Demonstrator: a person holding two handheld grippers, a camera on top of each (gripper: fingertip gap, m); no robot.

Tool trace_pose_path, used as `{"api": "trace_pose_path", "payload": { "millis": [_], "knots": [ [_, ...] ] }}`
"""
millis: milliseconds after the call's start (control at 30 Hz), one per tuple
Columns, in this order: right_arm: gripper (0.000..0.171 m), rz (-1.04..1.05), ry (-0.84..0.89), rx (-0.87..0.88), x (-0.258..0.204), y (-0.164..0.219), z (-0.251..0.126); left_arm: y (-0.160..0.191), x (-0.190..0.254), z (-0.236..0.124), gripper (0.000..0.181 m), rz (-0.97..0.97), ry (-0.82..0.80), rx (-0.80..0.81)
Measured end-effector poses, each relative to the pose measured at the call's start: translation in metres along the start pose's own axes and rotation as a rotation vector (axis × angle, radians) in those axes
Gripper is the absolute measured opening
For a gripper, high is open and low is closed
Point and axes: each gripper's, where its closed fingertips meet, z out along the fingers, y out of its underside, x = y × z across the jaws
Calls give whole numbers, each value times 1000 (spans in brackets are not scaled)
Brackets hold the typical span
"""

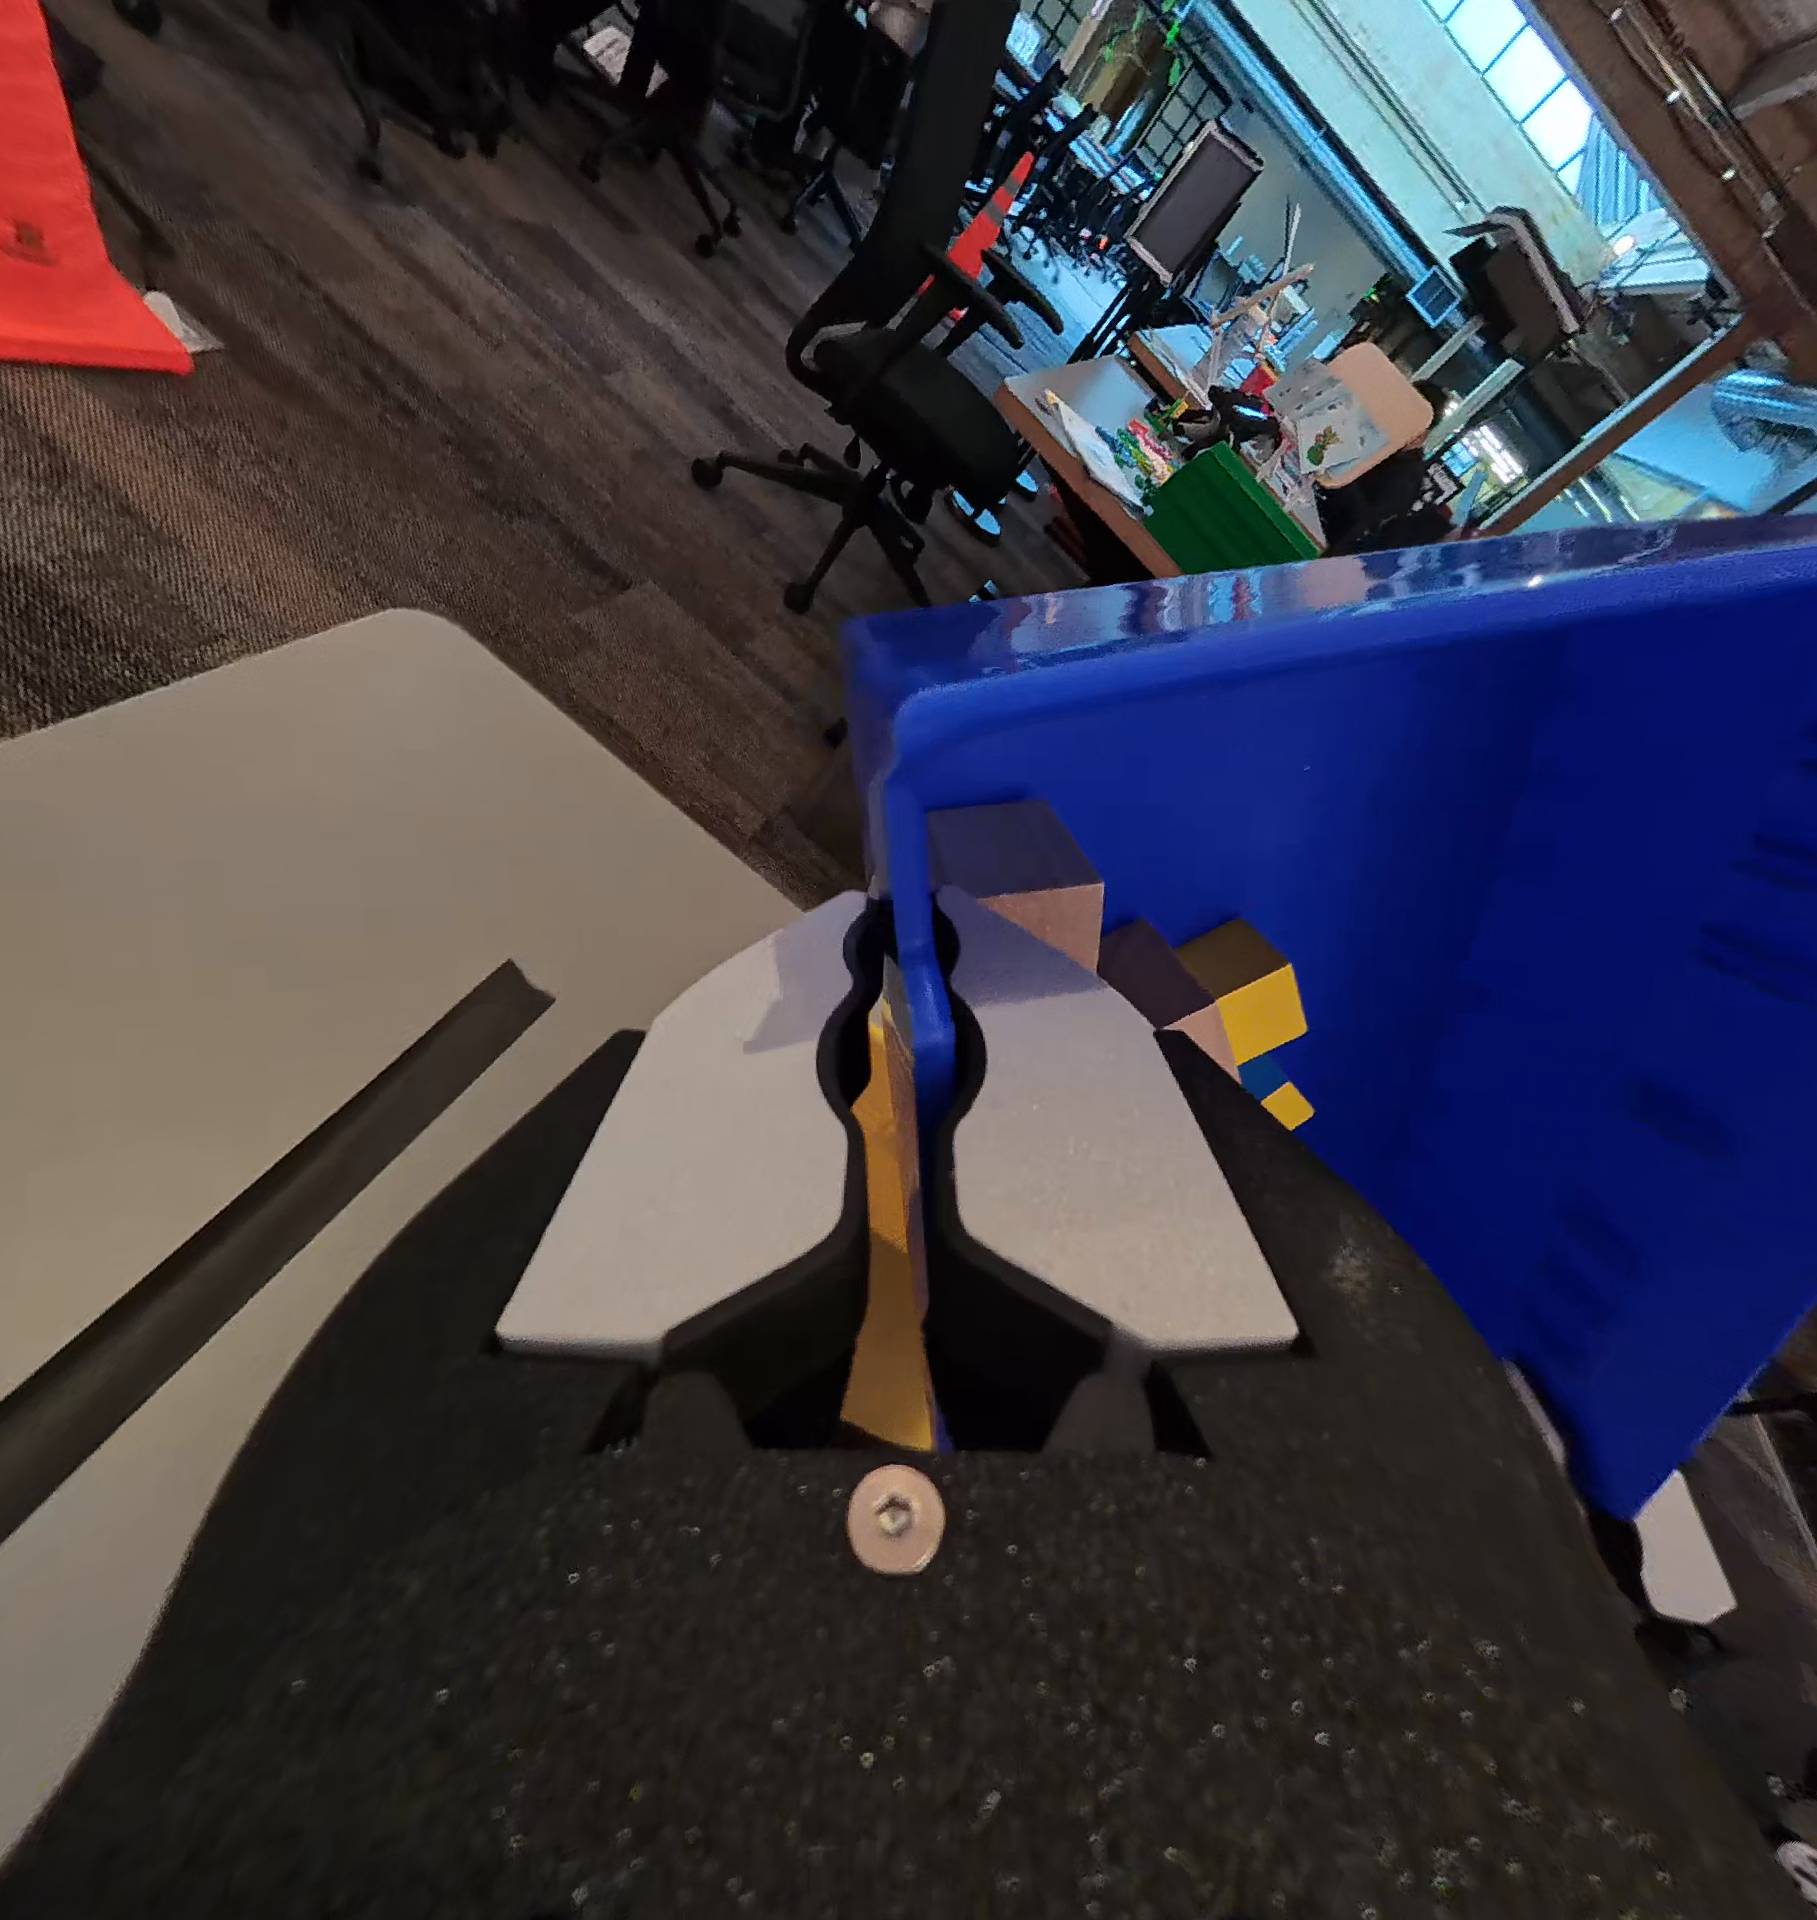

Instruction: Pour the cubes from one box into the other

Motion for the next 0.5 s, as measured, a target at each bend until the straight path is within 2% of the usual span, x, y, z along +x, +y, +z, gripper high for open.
{"api": "trace_pose_path", "payload": {
  "millis": [167, 500],
  "knots": [
    [6, -34, 4, 5, -2, 5, -9, -7, 17, -2, 6, 34, 56, 40],
    [7, -56, 23, -6, -2, 13, -8, -15, 33, -7, 6, 105, 46, 100]
  ]
}}
